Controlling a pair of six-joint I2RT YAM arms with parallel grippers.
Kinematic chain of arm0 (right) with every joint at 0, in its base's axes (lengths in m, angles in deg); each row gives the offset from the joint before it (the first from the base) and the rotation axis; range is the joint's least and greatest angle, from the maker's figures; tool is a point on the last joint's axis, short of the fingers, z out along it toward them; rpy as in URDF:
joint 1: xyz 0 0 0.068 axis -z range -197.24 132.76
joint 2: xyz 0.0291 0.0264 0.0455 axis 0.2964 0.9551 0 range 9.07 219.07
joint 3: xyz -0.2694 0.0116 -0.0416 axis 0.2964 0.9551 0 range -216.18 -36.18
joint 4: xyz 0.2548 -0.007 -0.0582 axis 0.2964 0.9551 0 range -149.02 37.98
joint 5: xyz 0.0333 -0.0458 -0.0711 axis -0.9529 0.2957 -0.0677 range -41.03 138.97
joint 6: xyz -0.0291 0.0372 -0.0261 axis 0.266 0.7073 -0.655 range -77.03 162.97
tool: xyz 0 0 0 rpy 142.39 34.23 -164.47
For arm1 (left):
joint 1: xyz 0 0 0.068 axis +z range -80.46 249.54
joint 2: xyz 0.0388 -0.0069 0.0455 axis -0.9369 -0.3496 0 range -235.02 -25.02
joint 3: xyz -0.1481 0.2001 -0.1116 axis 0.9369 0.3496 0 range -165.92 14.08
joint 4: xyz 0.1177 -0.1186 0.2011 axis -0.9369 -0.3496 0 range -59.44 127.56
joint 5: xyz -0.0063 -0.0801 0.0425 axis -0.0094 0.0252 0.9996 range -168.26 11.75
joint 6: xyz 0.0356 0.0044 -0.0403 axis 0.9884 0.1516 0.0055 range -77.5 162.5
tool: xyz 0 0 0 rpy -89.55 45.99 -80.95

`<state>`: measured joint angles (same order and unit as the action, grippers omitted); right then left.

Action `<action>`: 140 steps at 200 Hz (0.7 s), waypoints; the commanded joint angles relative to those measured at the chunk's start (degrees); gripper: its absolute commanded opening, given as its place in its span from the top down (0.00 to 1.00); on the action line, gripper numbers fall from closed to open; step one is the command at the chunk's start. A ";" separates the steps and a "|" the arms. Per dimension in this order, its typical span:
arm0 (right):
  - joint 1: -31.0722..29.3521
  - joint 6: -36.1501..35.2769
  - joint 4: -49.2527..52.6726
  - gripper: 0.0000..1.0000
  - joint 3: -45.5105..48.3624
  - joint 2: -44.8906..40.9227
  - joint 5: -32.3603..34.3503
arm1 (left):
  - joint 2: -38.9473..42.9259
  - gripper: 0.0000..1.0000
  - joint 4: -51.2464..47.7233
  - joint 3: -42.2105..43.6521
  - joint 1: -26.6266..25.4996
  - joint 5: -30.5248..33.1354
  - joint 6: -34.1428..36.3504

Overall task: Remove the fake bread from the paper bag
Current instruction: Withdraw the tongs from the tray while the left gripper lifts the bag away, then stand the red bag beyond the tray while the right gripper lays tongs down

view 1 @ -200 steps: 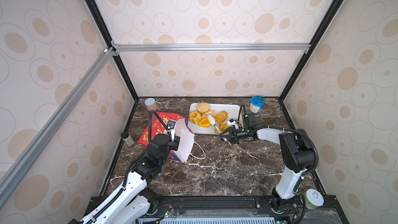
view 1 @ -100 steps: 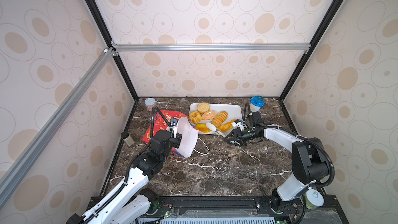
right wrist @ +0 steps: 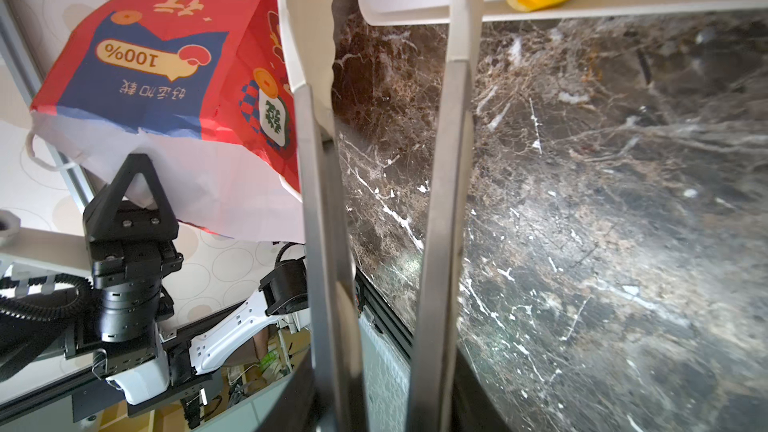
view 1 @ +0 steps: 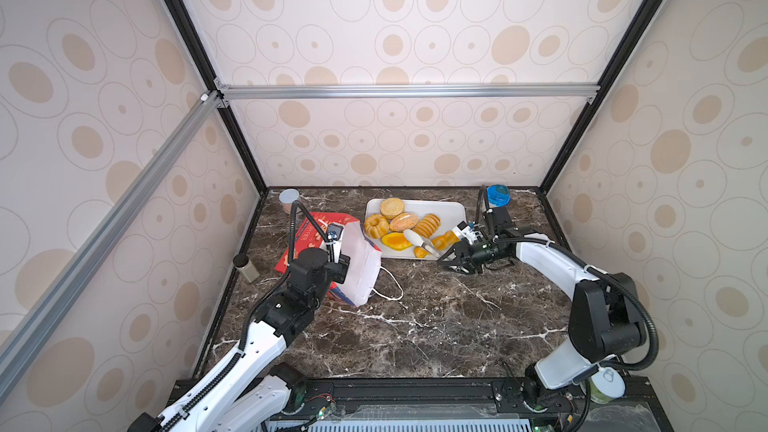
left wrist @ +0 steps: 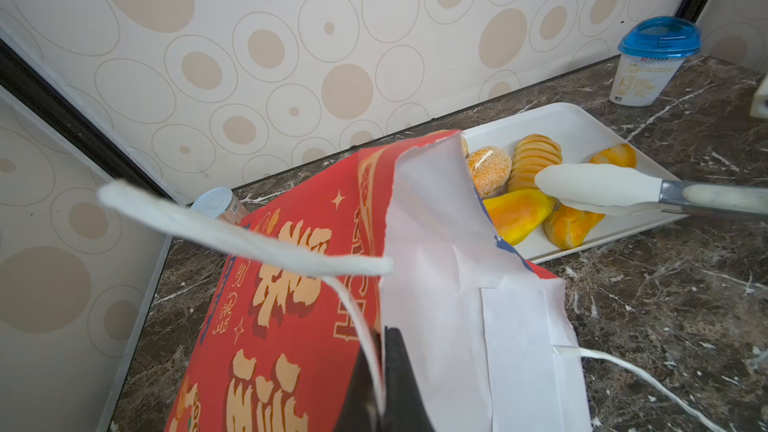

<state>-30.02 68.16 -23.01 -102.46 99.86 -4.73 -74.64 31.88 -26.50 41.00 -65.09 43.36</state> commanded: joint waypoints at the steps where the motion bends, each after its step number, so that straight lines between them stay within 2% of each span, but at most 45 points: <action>1: 1.23 -1.99 2.36 0.63 -2.24 -3.89 0.62 | -1.49 1.00 0.43 -4.71 1.70 -1.56 -1.05; 39: 4.29 -3.11 3.46 0.65 -2.32 -7.90 7.32 | -4.12 1.00 2.92 -8.07 7.04 -11.10 -3.92; 84: 5.66 -6.54 4.51 0.68 -1.75 -13.99 31.00 | -10.74 1.00 1.51 -18.19 13.97 -26.35 -7.72; 106: 5.68 -7.92 3.65 0.70 -0.21 -15.71 38.58 | -15.12 1.00 0.47 -23.70 18.95 -35.55 -11.54; 128: 5.74 -9.34 2.77 0.70 3.10 -16.25 45.37 | -19.59 1.00 -0.83 -28.11 21.63 -39.76 -14.31; 140: 5.72 -9.78 1.89 0.70 5.43 -15.98 48.40 | -21.94 1.00 -0.34 -29.83 23.21 -44.26 -16.53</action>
<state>-24.38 61.39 -20.10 -100.97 83.81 32.87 -93.07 32.06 -51.83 61.66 -98.29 32.22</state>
